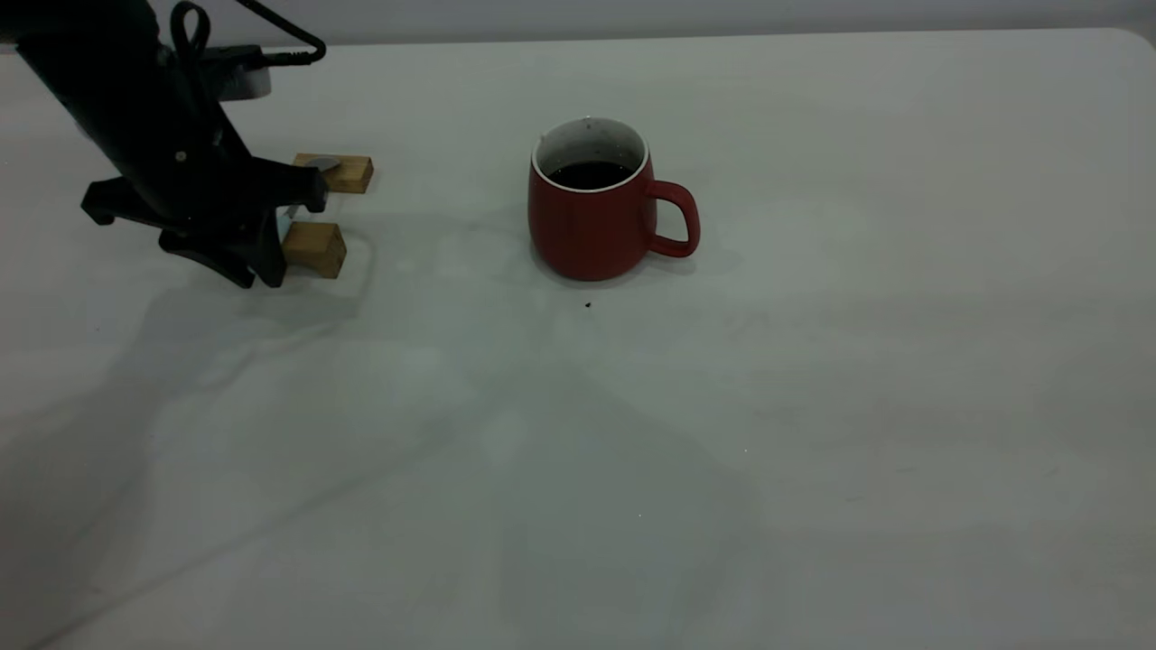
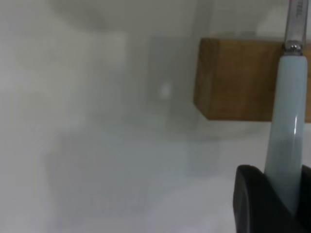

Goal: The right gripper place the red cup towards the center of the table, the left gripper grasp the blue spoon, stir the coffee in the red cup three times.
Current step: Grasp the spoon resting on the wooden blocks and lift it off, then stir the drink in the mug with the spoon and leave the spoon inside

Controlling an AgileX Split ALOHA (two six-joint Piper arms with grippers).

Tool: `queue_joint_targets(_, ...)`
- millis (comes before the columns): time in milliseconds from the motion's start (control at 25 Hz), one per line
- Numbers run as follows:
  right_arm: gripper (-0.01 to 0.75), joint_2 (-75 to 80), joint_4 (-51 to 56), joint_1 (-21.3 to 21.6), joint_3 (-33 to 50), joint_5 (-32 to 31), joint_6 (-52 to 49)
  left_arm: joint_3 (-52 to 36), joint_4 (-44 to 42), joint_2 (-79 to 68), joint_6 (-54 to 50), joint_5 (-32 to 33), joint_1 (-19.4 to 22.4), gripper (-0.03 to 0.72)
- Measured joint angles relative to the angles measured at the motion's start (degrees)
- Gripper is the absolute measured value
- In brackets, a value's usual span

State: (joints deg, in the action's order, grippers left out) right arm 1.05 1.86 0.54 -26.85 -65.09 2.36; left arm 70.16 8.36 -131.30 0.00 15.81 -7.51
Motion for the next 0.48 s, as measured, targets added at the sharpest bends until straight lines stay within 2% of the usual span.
queue_joint_targets(120,0.302,0.0,0.0,0.0,0.0,0.0,0.0,3.8,4.15,1.76,-0.73,8.67,0.0,0.18)
queue_joint_targets(280,0.302,0.0,0.0,0.0,0.0,0.0,0.0,10.37,14.2,6.21,-6.28,21.66,0.0,0.18)
queue_joint_targets(480,0.302,0.0,0.0,0.0,0.0,0.0,0.0,13.71,31.0,8.55,-29.01,37.16,0.0,0.18)
